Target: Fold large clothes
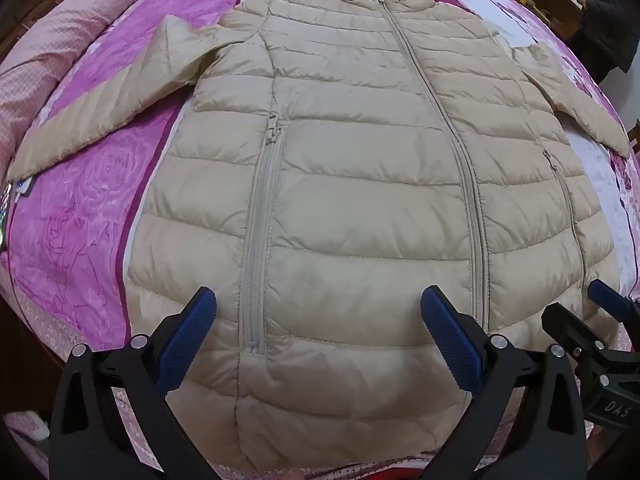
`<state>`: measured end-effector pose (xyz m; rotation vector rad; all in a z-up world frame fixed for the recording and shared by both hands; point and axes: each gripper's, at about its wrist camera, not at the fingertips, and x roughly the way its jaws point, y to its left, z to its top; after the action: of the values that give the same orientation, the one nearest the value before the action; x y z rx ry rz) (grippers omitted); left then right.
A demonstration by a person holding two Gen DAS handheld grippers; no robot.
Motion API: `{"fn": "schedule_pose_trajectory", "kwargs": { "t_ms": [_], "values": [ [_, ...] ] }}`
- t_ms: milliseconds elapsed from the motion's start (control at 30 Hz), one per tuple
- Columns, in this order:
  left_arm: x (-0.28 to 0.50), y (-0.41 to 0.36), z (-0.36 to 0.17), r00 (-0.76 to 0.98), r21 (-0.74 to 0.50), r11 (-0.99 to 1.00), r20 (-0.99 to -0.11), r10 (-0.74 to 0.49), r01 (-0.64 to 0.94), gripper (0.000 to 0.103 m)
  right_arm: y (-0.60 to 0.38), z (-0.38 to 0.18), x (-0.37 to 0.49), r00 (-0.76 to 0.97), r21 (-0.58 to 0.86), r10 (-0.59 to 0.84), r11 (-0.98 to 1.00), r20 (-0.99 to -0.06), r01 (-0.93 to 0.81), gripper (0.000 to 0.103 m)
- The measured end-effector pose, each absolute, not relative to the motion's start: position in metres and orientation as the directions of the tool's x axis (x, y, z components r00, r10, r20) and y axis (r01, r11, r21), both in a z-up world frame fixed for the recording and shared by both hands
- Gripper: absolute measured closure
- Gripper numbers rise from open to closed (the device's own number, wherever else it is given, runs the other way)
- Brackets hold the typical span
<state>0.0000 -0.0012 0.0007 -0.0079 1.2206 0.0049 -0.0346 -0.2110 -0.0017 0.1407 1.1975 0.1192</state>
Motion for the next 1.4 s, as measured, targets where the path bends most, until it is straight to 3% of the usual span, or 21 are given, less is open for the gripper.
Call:
{"fn": "schedule_pose_trajectory", "kwargs": {
  "t_ms": [1400],
  "values": [
    [-0.0087, 0.0006, 0.0039, 0.331, -0.015, 1.0, -0.943, -0.013, -0.006, 0.006, -0.2082, 0.0001, -0.0397, 0.344, 0.197, 0.195, 0.98, -0.919, -0.029, 0.003]
  ]
}}
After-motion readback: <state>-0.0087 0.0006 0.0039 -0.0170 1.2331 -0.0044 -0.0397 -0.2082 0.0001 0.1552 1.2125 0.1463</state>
